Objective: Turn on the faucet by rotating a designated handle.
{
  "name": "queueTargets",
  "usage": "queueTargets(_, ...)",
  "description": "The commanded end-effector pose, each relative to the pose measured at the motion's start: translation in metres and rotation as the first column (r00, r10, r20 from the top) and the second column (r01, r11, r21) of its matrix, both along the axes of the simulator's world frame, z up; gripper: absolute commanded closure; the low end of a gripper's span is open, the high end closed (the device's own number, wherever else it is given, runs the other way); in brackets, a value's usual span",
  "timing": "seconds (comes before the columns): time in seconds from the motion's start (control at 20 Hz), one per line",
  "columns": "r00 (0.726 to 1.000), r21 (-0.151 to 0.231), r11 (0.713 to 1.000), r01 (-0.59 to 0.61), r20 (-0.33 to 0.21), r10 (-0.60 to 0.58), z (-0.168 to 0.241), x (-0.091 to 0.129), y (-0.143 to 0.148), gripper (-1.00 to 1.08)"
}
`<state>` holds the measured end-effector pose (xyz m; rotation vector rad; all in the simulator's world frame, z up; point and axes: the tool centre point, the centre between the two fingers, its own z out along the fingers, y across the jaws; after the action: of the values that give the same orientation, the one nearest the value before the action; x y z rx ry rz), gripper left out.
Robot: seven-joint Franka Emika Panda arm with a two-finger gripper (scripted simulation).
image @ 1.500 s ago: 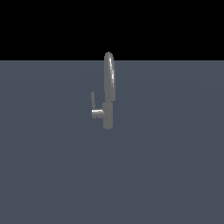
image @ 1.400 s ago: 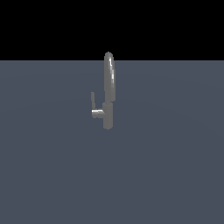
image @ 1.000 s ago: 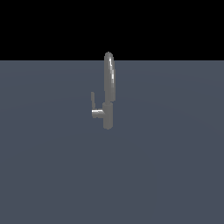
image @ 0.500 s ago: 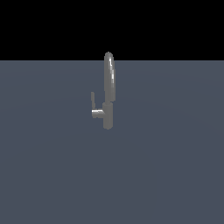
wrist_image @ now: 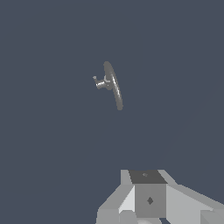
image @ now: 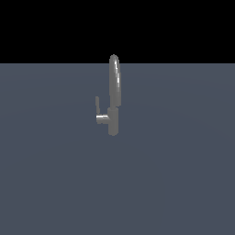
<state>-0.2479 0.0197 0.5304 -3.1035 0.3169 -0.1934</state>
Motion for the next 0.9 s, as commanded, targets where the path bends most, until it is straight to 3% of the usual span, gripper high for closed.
queueTargets(0.0,0.998,-0.005,0.999,0.043,0.045,-0.043,0.013,-0.001,0.009,1.08)
queueTargets(0.35,0.961,-0.014,0.98,0.199,0.2,-0.193,0.051,-0.002,0.048,1.08)
queueTargets(0.85,0.841,-0.013,0.912,0.409,0.394,-0.372,0.073,0.014,0.122,1.08)
